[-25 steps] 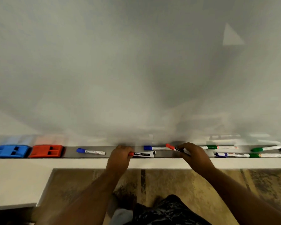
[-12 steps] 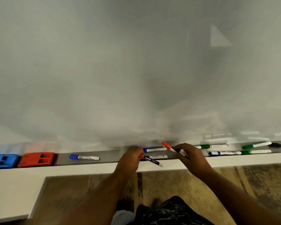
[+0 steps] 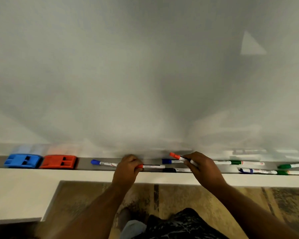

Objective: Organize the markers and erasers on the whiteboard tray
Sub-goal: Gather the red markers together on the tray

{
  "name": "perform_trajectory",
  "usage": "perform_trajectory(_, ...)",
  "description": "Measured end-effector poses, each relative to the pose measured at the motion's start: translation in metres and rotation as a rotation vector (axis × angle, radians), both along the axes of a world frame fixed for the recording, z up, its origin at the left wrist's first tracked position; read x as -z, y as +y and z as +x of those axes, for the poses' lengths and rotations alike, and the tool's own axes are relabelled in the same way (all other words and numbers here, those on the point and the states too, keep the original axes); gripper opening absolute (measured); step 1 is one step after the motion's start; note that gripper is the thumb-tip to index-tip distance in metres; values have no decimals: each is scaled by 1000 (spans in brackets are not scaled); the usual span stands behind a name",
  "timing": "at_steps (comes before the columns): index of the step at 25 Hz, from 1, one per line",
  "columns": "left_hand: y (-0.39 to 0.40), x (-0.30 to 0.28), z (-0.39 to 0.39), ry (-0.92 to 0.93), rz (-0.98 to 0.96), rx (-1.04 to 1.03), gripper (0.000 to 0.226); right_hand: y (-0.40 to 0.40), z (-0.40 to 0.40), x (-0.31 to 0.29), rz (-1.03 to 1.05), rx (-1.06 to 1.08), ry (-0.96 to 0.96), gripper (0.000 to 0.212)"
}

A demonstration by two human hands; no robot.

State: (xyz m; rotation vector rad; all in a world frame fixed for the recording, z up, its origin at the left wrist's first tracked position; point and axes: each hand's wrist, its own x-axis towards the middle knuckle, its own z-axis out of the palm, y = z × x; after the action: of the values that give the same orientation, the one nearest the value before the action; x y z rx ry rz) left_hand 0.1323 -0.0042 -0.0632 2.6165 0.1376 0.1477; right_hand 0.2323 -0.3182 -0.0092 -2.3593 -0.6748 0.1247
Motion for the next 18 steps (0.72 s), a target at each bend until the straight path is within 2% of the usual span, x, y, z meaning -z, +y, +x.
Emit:
perform_trajectory(4,19,1,-5,107,-73,45,24,32,-9,1,-54,-4,-43,28)
perform_trajectory(8,34,0,-6,183,-132,108,26,72,-19,-3,-113,32,-105,22)
perform_trajectory(13,52,-2,-20,229,-241,38,30,117,-33,7,-197,29,-108,24)
perform_trajectory(18,72,-4,-35,281,-317,-13,48,155,-47,18,-345,-12,-60,21)
